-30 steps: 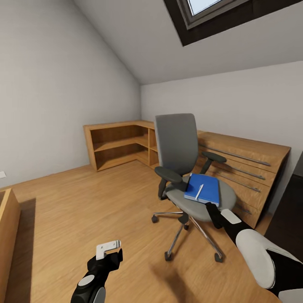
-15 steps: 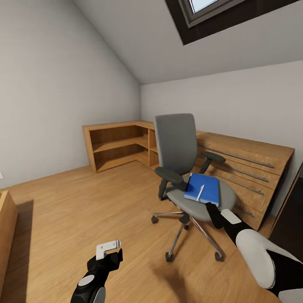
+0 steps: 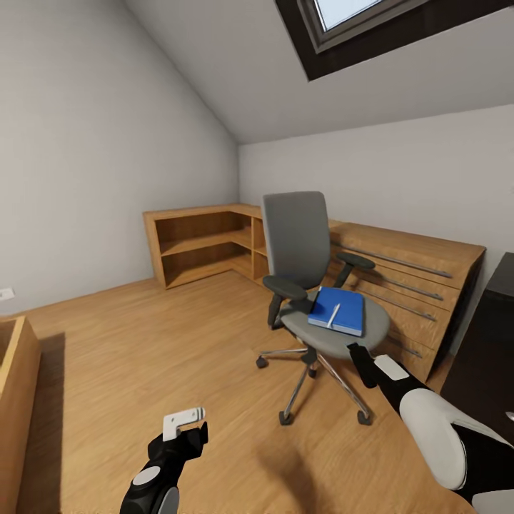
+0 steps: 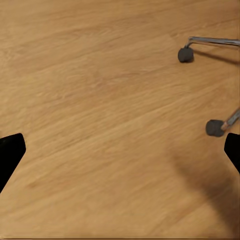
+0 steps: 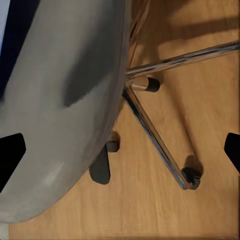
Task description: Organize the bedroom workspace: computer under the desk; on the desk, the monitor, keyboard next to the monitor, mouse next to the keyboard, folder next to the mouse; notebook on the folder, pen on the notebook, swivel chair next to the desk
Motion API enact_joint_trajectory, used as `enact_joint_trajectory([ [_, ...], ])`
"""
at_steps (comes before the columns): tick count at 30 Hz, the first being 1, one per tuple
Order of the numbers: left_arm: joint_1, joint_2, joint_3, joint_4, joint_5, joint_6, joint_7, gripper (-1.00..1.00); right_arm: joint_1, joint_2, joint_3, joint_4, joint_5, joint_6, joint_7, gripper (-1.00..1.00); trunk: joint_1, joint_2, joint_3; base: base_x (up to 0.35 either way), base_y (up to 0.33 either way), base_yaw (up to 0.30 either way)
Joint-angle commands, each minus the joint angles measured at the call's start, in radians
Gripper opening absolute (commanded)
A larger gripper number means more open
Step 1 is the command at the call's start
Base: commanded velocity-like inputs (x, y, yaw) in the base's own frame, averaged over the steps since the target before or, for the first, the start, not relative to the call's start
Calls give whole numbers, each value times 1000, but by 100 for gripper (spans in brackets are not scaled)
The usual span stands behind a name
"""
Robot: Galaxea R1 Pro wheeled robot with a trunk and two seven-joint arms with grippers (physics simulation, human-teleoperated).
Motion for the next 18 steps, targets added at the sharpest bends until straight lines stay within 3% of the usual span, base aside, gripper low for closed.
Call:
enact_joint_trajectory([
  [1,-1,0,-1,-1,11,2,10,100,0,0,1,-2,-6,4,-6,100,0,0,-1,-61,0,0],
  [8,-1,-1,-2,5,11,2,11,100,0,0,1,-2,-5,3,-3,100,0,0,-1,-65,0,0],
  [15,-1,-2,-2,55,11,2,11,100,0,4,4,-1,2,-11,19,100,0,0,-1,-309,0,0],
  [18,-1,-4,-2,64,11,2,8,100,0,23,6,-4,19,-39,20,100,0,0,-1,-259,0,0],
])
